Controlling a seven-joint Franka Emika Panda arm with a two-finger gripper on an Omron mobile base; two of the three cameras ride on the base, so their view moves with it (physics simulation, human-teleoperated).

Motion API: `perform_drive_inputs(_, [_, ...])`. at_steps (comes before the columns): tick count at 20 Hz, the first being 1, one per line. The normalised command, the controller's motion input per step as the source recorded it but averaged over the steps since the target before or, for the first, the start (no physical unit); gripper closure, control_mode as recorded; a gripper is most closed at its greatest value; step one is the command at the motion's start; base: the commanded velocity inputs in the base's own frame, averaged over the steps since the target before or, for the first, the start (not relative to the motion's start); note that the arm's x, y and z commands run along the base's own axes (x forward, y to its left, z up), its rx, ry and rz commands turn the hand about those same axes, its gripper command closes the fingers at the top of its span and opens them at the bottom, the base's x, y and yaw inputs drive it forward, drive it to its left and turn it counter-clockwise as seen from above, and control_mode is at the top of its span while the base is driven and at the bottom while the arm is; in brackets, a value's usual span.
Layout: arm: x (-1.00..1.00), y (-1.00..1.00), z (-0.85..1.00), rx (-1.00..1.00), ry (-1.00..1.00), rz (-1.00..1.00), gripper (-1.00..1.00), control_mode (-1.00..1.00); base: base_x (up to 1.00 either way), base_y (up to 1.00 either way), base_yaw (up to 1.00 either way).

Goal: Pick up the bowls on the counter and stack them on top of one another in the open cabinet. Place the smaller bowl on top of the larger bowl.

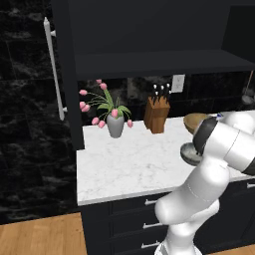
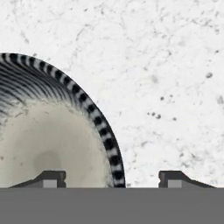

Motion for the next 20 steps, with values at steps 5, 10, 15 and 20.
perform_drive_inputs(5, [0.08,0.01,-0.04,0.00,0.00,0.00,1.00,-1.00,0.00,0.00,0.00])
perform_drive_inputs(10, [0.02,0.00,0.00,0.00,0.00,0.00,1.00,-1.00,0.00,0.00,0.00])
perform_drive_inputs(15, [-0.19,0.00,0.23,0.00,-0.02,-0.02,1.00,-1.00,0.00,0.00,0.00])
perform_drive_inputs(20, [-0.36,0.00,0.59,0.00,-0.07,-0.17,1.00,-1.00,0.00,0.00,0.00])
